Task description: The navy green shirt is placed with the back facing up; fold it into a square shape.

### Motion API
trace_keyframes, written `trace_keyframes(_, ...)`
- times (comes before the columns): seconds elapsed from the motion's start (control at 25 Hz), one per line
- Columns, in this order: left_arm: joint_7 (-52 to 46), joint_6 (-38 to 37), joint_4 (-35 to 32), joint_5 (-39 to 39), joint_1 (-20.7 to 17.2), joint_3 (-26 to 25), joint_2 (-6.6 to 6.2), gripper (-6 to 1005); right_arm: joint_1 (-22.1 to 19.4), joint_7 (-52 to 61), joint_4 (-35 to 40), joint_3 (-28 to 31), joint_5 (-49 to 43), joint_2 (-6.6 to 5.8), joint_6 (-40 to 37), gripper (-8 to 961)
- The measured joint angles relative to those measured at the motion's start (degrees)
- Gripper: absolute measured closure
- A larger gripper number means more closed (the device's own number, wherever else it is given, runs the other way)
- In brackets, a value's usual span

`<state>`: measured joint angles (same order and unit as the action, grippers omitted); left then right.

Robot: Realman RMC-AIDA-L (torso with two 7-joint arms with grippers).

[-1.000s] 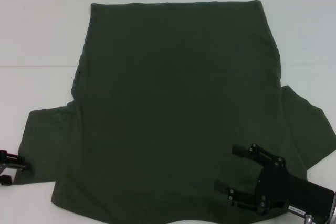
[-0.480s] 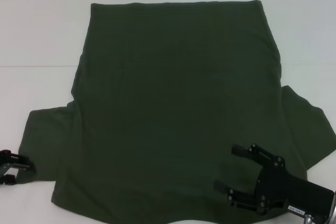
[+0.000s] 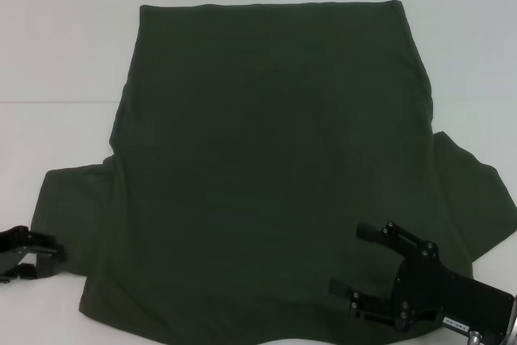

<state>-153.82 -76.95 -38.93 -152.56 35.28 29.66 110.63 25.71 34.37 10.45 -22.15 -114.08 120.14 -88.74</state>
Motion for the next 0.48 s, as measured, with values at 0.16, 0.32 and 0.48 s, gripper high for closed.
trace_keyframes(0.16,0.2,0.9,1.2,0.2,0.9,-0.1,0.23,386,0.0,0.0,0.0,0.0,0.0,0.0,0.0,22)
trace_keyframes(0.32,0.3,1.8,1.4,0.2,2.0,-0.1,0.79,386,0.0,0.0,0.0,0.0,0.0,0.0,0.0,22)
trace_keyframes(0.48,0.3,2.4,1.4,0.2,2.7,-0.1,1.24,385,0.0,0.0,0.0,0.0,0.0,0.0,0.0,22)
